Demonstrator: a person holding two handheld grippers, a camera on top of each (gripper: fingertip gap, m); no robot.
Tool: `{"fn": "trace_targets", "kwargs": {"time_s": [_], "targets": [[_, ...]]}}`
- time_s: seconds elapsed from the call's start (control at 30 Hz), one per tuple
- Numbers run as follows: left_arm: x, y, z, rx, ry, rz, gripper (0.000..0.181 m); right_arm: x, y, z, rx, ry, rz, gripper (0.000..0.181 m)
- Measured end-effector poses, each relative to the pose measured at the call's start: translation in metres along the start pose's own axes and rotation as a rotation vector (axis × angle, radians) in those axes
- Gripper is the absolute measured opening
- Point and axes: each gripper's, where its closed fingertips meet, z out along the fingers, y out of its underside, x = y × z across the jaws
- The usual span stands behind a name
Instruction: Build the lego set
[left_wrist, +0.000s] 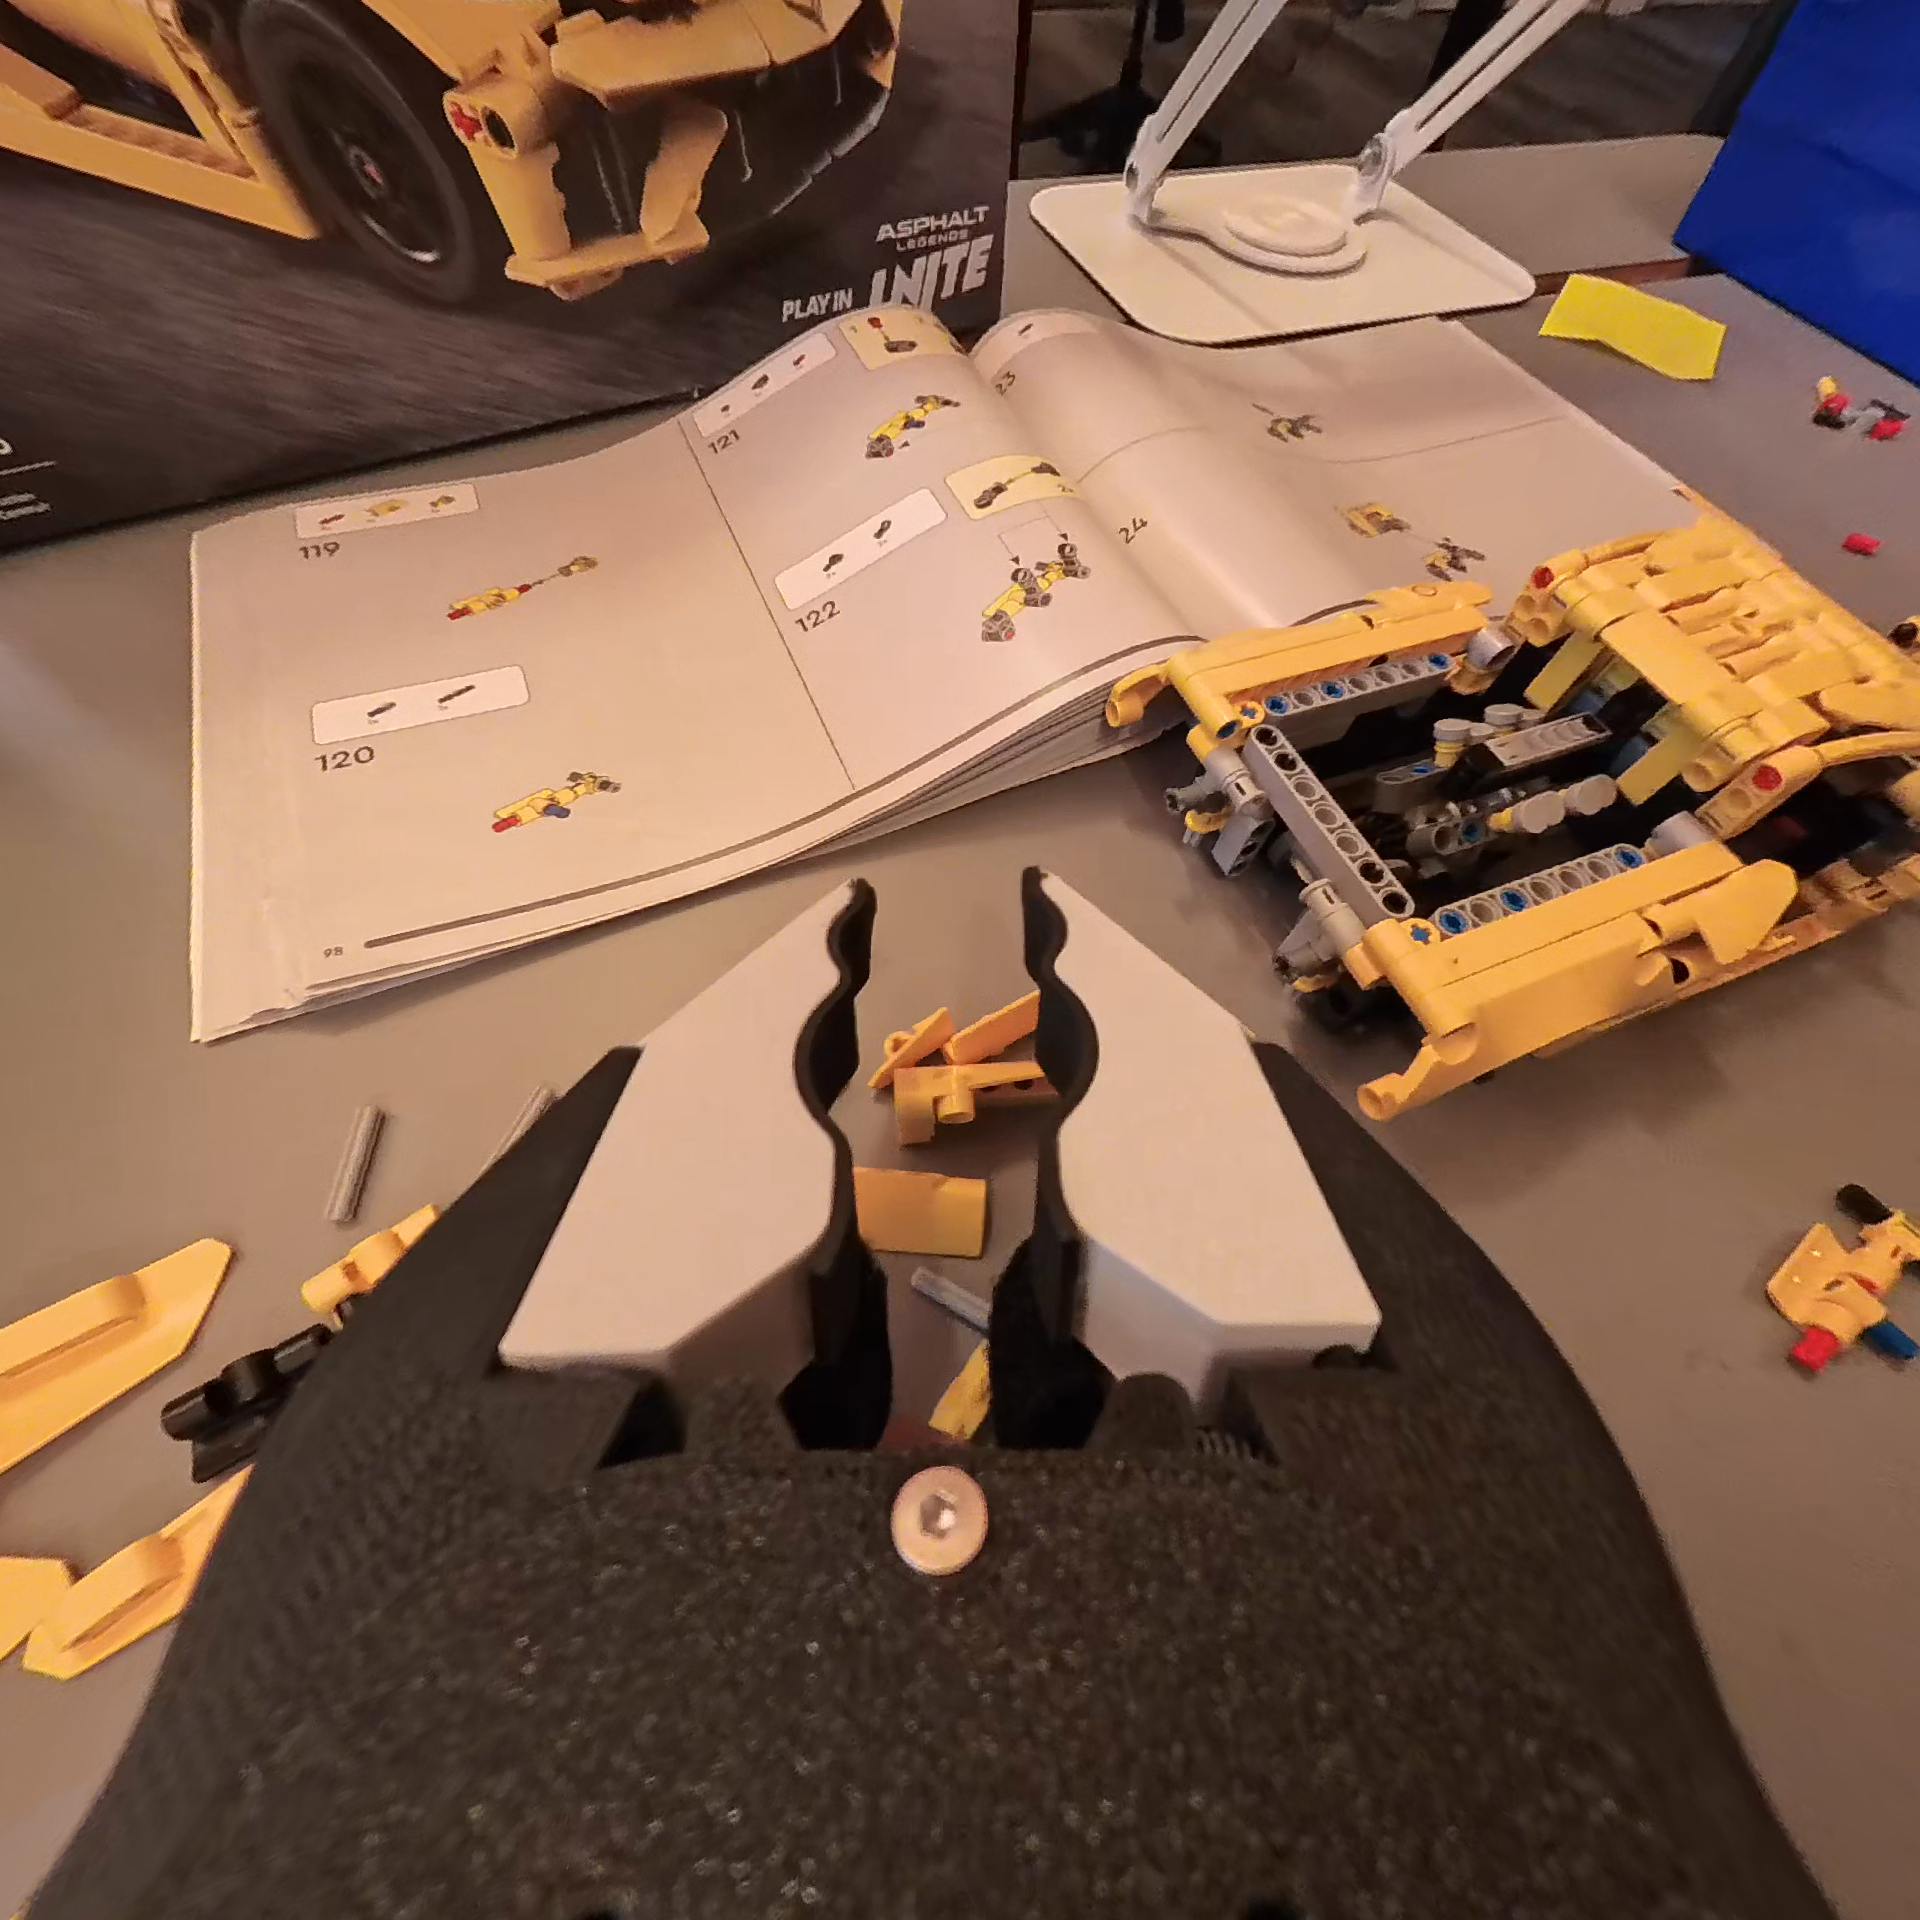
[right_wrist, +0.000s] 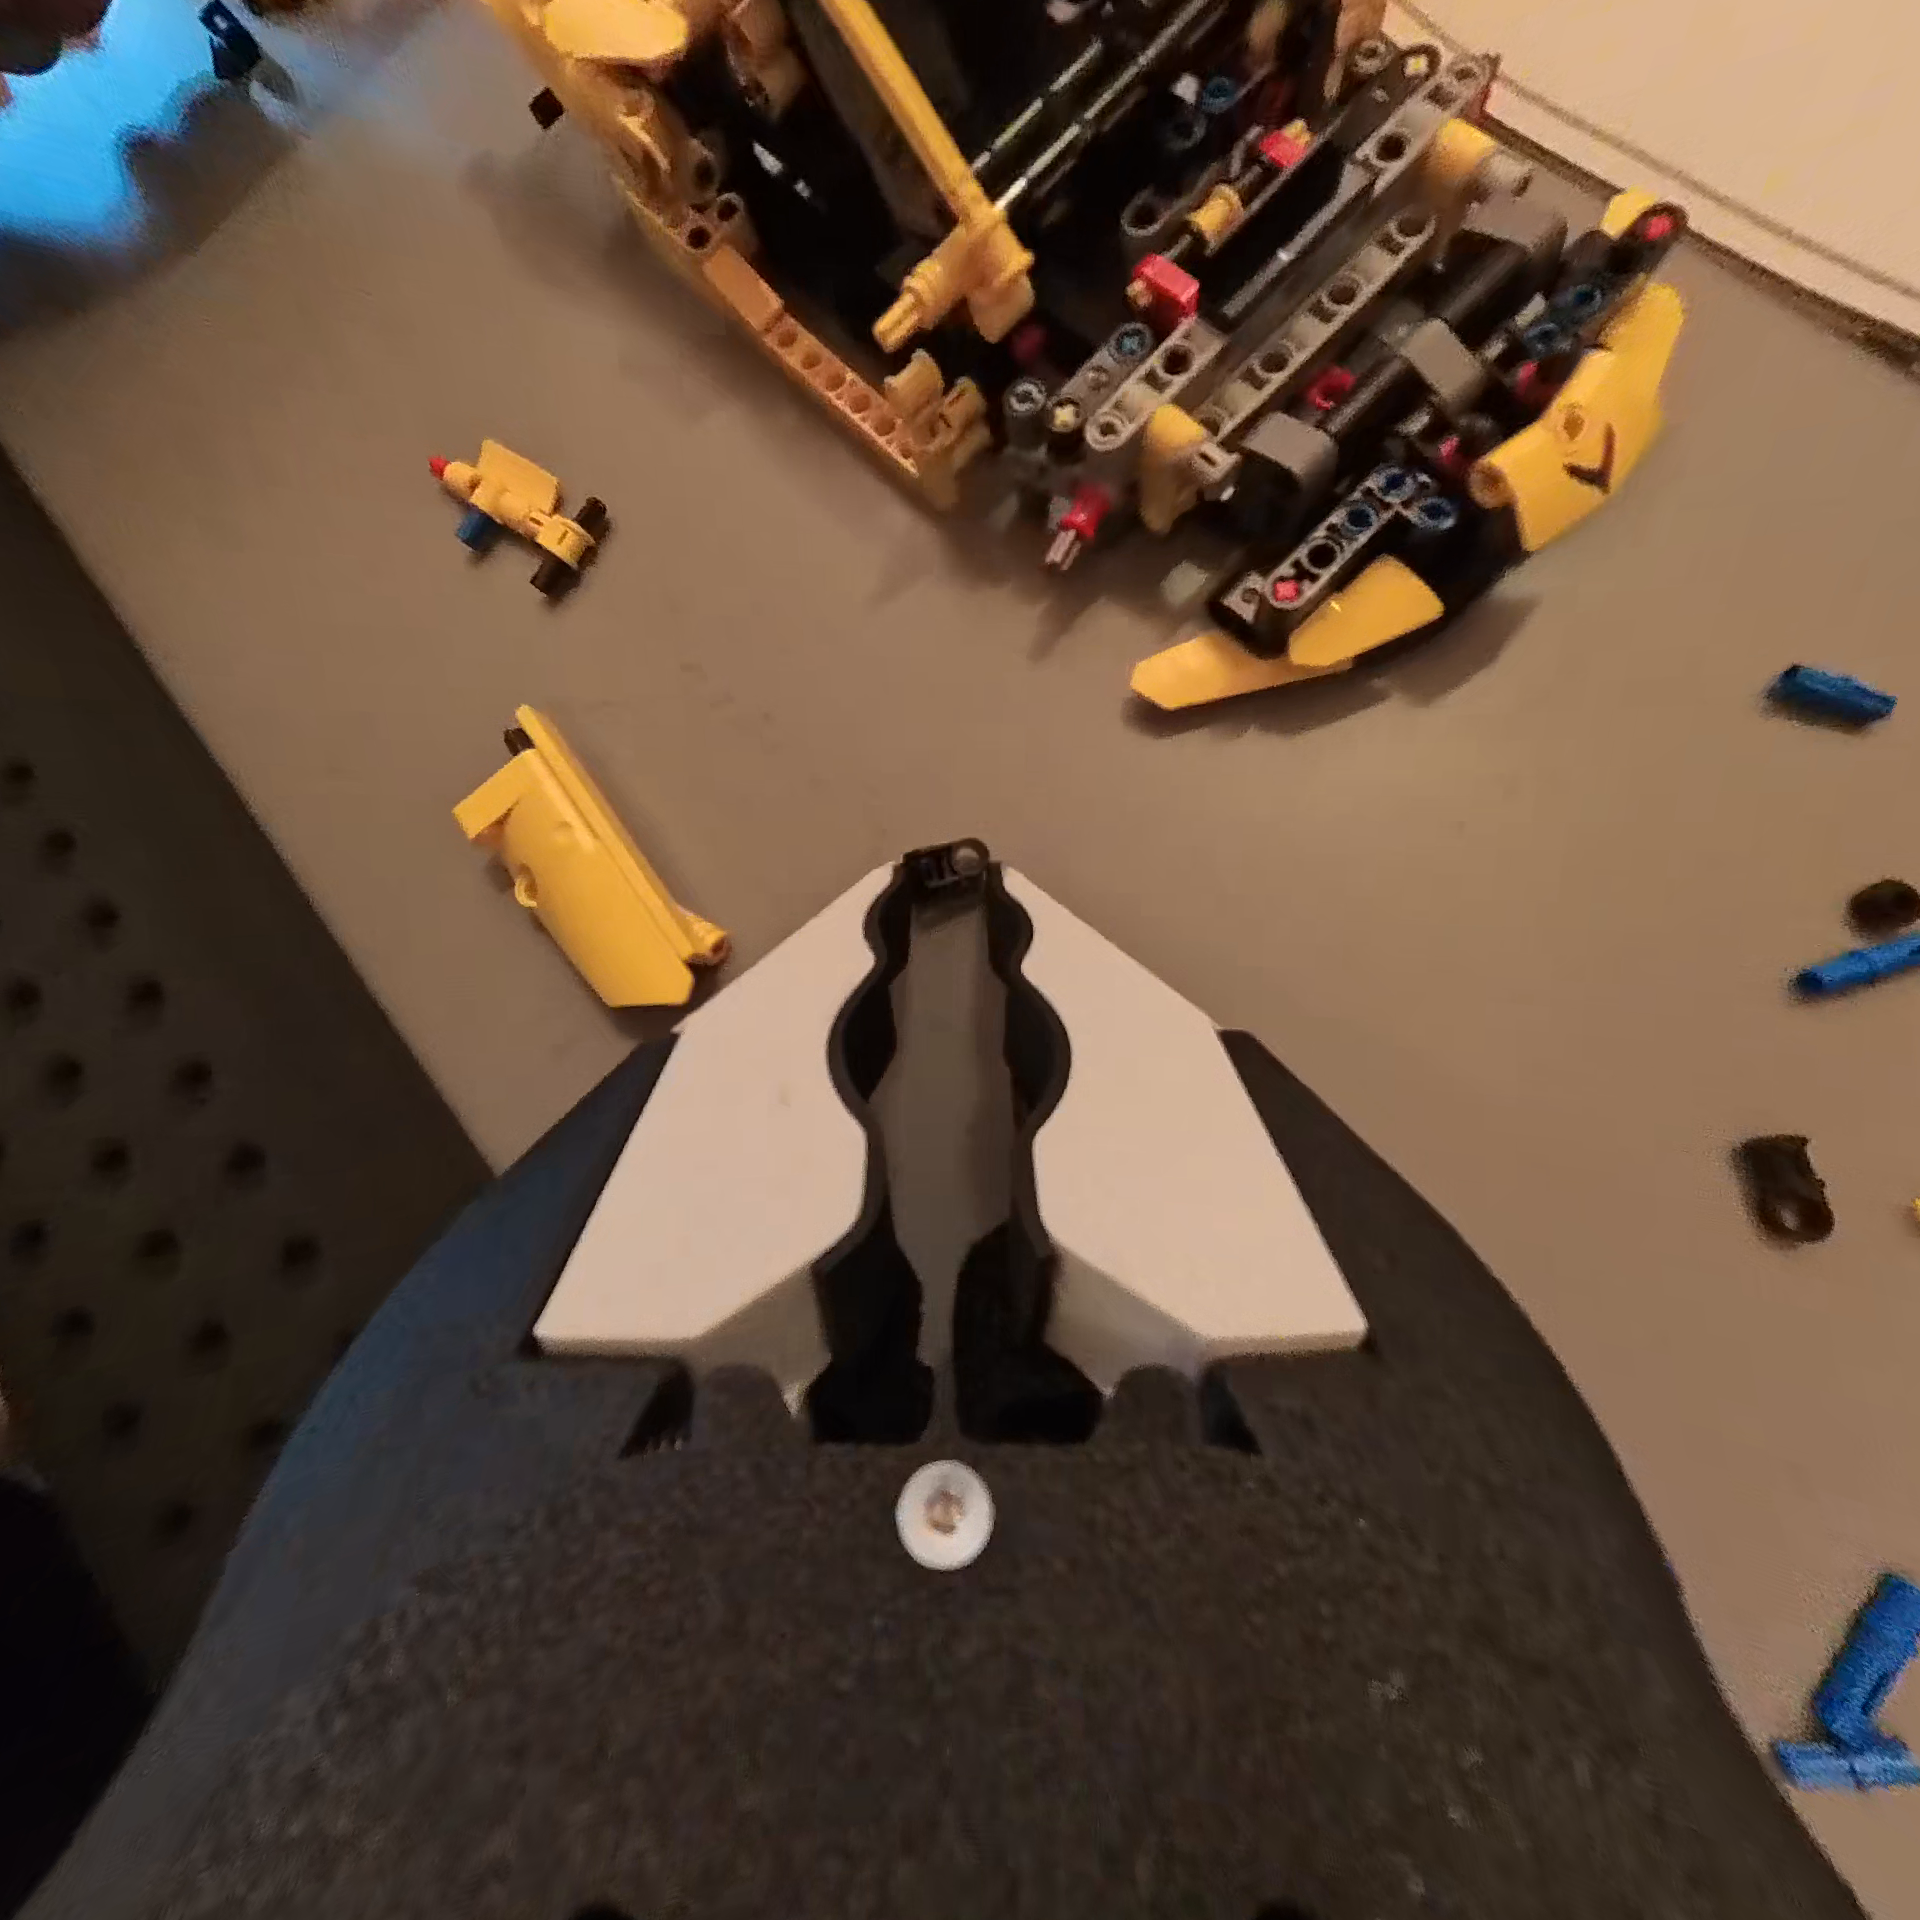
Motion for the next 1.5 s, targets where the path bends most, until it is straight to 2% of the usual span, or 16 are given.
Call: {"fn": "trace_targets", "kwargs": {"time_s": [0.2, 0.3, 0.4, 0.5, 0.6, 0.8, 0.93, 1.13, 1.23, 1.37, 1.5], "targets": [[0.000, -0.004, 0.000, 0.017, -0.012, 0.018, 0.029, 0.002, 0.002, -0.001, 0.017, 0.009, 0.004, 0.016], [-0.001, -0.004, 0.001, 0.016, -0.021, 0.023, 0.029, 0.007, 0.001, -0.014, 0.062, 0.011, 0.038, 0.019], [-0.003, -0.005, 0.001, 0.018, -0.032, 0.028, 0.029, 0.047, 0.013, -0.044, 0.081, 0.167, 0.068, 0.020], [-0.003, -0.005, 0.001, 0.019, -0.030, 0.029, 0.028, 0.102, 0.041, -0.082, 0.072, 0.360, 0.168, 0.020], [-0.002, -0.005, 0.001, 0.019, -0.036, 0.041, 0.029, 0.141, 0.064, -0.108, 0.101, 0.487, 0.260, 0.020], [-0.004, -0.005, 0.002, 0.020, -0.051, 0.062, 0.029, 0.156, 0.076, -0.099, 0.095, 0.478, 0.311, 0.018], [-0.005, -0.006, 0.002, 0.021, -0.056, 0.062, 0.029, 0.159, 0.077, -0.100, 0.087, 0.507, 0.295, 0.004], [-0.004, -0.006, 0.002, 0.024, -0.057, 0.069, 0.029, 0.147, 0.066, -0.108, 0.089, 0.497, 0.249, 0.004], [-0.002, -0.004, 0.002, 0.007, -0.050, 0.067, 0.029, 0.106, 0.036, -0.102, 0.141, 0.346, 0.181, 0.004], [-0.004, -0.005, 0.001, 0.010, -0.065, 0.083, 0.029, 0.041, 0.009, -0.067, 0.150, 0.132, 0.073, 0.004], [-0.007, -0.009, -0.003, 0.037, -0.080, 0.074, 0.028, -0.003, 0.005, -0.033, 0.094, -0.055, 0.045, 0.004]]}}
